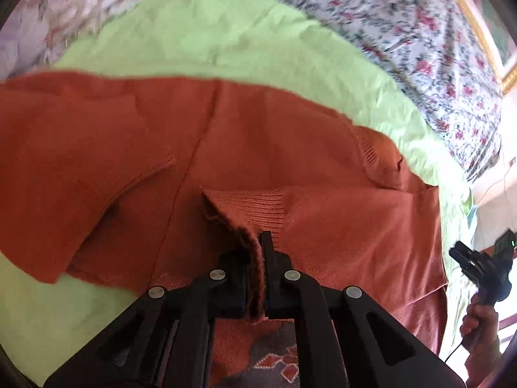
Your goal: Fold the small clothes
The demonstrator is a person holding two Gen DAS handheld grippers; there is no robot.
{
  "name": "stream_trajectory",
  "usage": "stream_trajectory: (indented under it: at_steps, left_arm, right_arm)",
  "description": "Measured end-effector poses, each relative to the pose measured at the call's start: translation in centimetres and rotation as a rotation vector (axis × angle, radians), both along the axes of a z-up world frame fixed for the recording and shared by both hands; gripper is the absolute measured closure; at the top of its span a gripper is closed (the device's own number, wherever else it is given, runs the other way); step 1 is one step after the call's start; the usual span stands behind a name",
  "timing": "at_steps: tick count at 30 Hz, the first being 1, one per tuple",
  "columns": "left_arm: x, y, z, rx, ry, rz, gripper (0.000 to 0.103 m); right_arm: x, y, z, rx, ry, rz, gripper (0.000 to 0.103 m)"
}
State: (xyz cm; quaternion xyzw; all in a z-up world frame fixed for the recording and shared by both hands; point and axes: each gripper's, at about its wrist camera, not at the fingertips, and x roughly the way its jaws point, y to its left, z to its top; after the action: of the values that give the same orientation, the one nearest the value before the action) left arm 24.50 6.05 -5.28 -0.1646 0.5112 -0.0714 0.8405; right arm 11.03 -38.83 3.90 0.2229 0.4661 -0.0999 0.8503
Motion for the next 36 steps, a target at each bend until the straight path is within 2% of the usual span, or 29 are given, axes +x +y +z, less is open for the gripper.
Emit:
stream_trajectory:
  at_steps: [2, 4, 7, 8, 9, 12, 15, 18, 20, 21, 23, 25, 27, 29, 31, 36]
  left_arm:
    - [-0.4, -0.2, 0.4, 0.014, -0.009, 0.002, 0.098]
    - [-0.4, 0.3, 0.2, -0.011, 0.002, 0.027, 0.098]
    - [-0.7, 0.3, -0.2, -0.029, 0.014, 0.044, 0.098]
    - [-0.5, -0.1, -0.1, -0.023, 0.015, 0.037, 0.098]
    - [-0.4, -0.7, 0.2, -0.02, 0.007, 0.024, 0.098]
    - [-0.5, -1.4, 1.0, 0.011, -0.03, 0.003, 0.098]
    - [-0.2, -1.4, -0.5, 0.068, 0.014, -0.003, 0.098]
    - [-0.4, -1.1, -0.8, 0.078, 0.038, -0.012, 0.094]
    - [-0.9, -0.9, 0.1, 0.087, 0.028, -0.018, 0.087]
    - [-1.1, -0.6, 0.5, 0.086, 0.024, -0.02, 0.086]
    - [-1.8, 0.0, 1.5, 0.084, 0.01, -0.018, 0.077]
    - [-2.3, 0.7, 2.5, 0.107, -0.011, -0.007, 0.07]
    - [-3.0, 1.7, 3.5, 0.128, -0.03, 0.019, 0.064]
    - [-3.1, 2.5, 4.0, 0.142, -0.043, 0.044, 0.051]
    - [-2.9, 3.5, 4.5, 0.177, -0.056, 0.074, 0.043]
    - [-1.1, 5.5, 3.8, 0.322, -0.034, 0.114, 0.038]
  right_arm:
    - [0.9, -0.2, -0.9, -0.029, 0.028, 0.003, 0.061]
    - [2.0, -0.4, -2.0, -0.081, 0.083, -0.001, 0.061]
    - [3.4, -0.8, -3.4, -0.067, 0.12, 0.011, 0.061]
    - [3.7, -0.7, -3.6, -0.07, 0.126, 0.026, 0.073]
    - [4.1, -0.5, -3.5, -0.076, 0.131, 0.053, 0.093]
    - [4.1, -0.4, -1.7, -0.133, 0.115, 0.061, 0.093]
    - [4.2, -0.7, -2.3, -0.158, 0.153, 0.067, 0.093]
    - [4.6, -0.7, -3.2, -0.144, 0.182, 0.061, 0.092]
    - [4.6, -0.4, -2.4, -0.139, 0.165, 0.041, 0.087]
    - [4.5, -0.2, -1.7, -0.144, 0.148, 0.035, 0.087]
    - [3.8, 0.2, -0.6, -0.128, 0.115, 0.037, 0.07]
    - [2.9, 0.9, 0.6, -0.089, 0.066, 0.045, 0.061]
    - [2.2, 2.1, 1.4, -0.065, 0.034, 0.072, 0.06]
    - [1.7, 3.7, 1.7, -0.049, 0.027, 0.108, 0.06]
    - [1.3, 5.4, 1.5, -0.02, 0.026, 0.136, 0.06]
    - [0.9, 8.5, 0.5, 0.043, 0.045, 0.195, 0.06]
